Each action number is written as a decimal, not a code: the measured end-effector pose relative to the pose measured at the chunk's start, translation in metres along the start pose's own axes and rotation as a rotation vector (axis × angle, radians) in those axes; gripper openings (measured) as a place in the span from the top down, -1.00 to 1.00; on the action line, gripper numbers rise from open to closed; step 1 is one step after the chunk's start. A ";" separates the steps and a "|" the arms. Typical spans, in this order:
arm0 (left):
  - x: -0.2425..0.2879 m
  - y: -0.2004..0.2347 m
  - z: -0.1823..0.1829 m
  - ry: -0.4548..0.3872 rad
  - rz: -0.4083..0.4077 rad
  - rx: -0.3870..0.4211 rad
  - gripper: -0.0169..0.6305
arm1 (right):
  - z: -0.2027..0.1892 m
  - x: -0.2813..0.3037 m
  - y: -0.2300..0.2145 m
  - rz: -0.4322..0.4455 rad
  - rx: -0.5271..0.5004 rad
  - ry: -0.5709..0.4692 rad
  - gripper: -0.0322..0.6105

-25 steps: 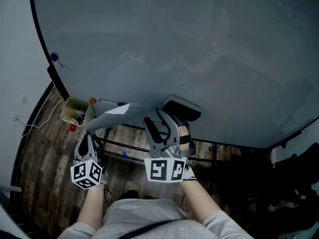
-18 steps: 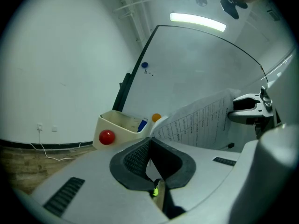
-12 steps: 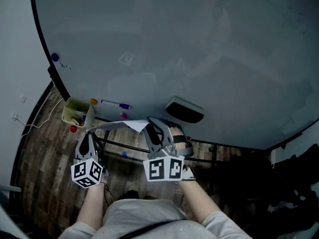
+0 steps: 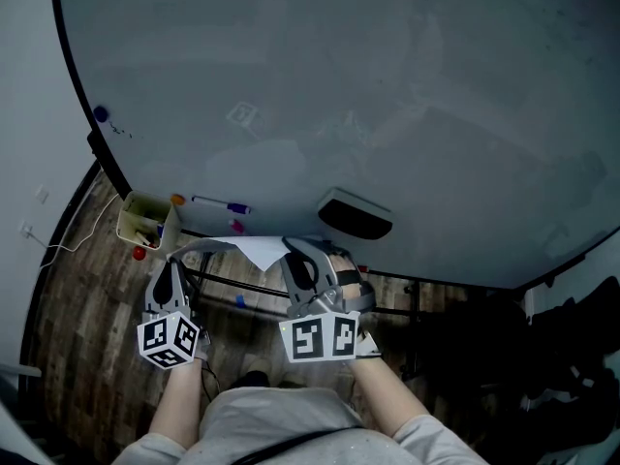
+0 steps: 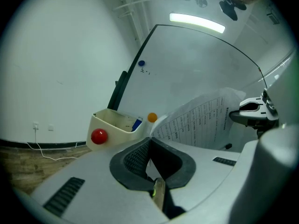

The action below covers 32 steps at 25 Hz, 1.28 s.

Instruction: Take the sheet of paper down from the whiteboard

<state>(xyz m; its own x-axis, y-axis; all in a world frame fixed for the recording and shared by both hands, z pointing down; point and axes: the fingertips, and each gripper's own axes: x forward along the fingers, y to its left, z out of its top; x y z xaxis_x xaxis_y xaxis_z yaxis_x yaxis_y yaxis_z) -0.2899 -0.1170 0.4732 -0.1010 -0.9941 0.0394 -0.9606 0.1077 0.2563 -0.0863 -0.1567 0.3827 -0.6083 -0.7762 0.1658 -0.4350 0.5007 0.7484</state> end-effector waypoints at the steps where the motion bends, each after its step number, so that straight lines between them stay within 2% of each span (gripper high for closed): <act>1: -0.001 0.000 0.000 0.001 0.001 0.002 0.90 | 0.000 -0.001 0.001 0.003 0.008 -0.001 0.81; 19: -0.033 -0.001 0.001 0.010 0.011 0.048 0.90 | -0.003 -0.024 0.023 0.079 0.132 -0.021 0.81; 32: -0.054 0.018 0.000 0.009 0.072 0.053 0.90 | 0.010 -0.022 0.051 0.143 0.143 -0.055 0.82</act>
<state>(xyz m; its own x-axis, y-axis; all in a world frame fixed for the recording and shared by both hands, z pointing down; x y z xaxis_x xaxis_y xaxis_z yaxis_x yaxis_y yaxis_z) -0.3013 -0.0619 0.4756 -0.1679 -0.9837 0.0649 -0.9633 0.1777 0.2011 -0.1018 -0.1108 0.4109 -0.7040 -0.6733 0.2260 -0.4289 0.6567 0.6203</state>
